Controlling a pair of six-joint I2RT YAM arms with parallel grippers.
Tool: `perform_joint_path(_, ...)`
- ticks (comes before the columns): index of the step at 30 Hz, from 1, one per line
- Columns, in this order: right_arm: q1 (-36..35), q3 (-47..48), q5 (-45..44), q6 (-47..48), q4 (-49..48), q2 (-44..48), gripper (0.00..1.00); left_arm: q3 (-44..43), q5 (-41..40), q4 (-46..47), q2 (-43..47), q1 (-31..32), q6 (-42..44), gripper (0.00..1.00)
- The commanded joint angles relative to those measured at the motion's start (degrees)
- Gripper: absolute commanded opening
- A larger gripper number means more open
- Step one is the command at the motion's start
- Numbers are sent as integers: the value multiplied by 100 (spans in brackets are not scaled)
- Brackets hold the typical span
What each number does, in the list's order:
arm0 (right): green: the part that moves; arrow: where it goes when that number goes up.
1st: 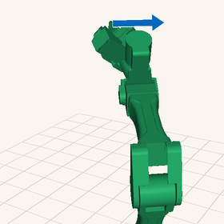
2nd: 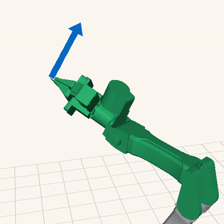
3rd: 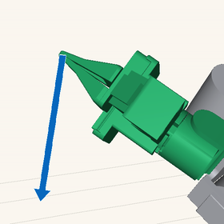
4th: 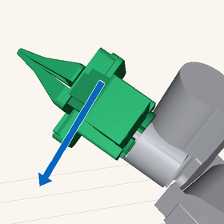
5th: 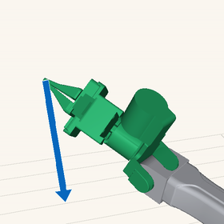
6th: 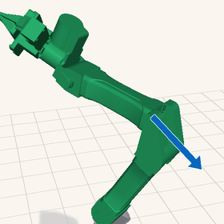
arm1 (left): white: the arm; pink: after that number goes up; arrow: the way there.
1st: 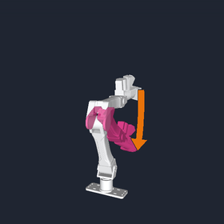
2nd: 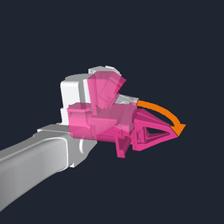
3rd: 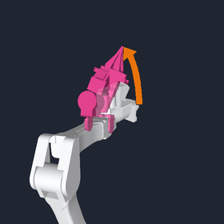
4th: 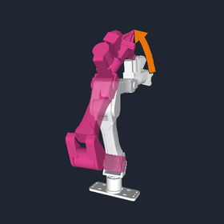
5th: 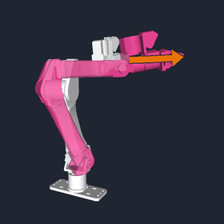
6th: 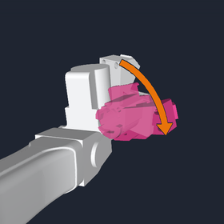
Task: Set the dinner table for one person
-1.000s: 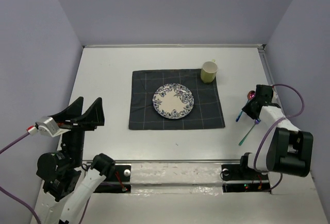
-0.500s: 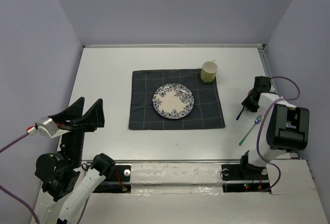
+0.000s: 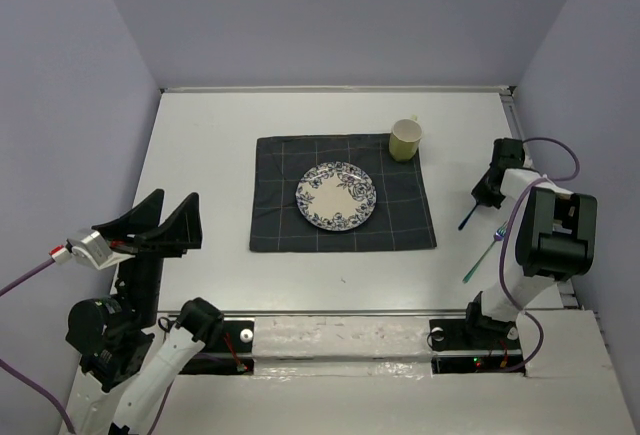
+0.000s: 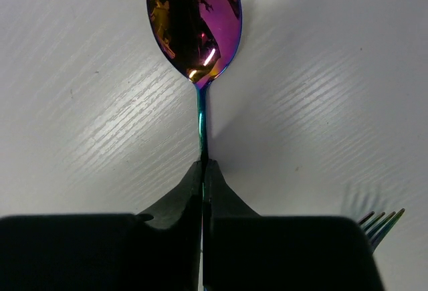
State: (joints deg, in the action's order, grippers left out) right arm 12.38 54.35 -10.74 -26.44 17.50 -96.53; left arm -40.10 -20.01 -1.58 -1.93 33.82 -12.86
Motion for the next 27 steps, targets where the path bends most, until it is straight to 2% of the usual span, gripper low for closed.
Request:
perform_joint_path(1, 19, 67, -33, 77, 78, -244, 0, -16, -108, 264, 88, 54, 108, 99)
perform_joint_path(4, 19, -3, -200, 86, -9, 115, 0, -16, -108, 264, 53, 63, 117, 99)
perform_joint_path(6, -68, -196, -52, 138, -246, 747, 0, -16, -117, 255, 27, 89, 135, 99)
perform_joint_path(8, -559, -328, -24, 226, -492, 1231, 0, -16, -178, 238, -17, 81, 135, 99)
perform_joint_path(11, -1498, -285, -515, 376, -249, 1926, 0, -7, -144, 238, -53, 89, 135, 99)
perform_joint_path(12, -1502, -258, -525, 359, -186, 2058, 0, -7, -135, 238, -70, 89, 135, 99)
perform_joint_path(16, -2108, -503, 131, 52, -159, 2866, 0, 2, -65, 238, -202, 89, 135, 99)
perform_joint_path(18, -2422, -539, 536, -71, -159, 2912, 0, 2, -30, 238, -255, 89, 135, 99)
perform_joint_path(22, -3074, -425, 687, -72, -194, 2570, 0, 19, -38, 246, -351, 81, 135, 99)
perform_joint_path(25, -3373, -162, 1257, 7, -238, 1947, 0, 37, -47, 264, -395, 37, 144, 99)
perform_joint_path(27, -3506, 23, 1250, 112, -273, 1507, 0, 46, -29, 264, -439, -16, 152, 99)
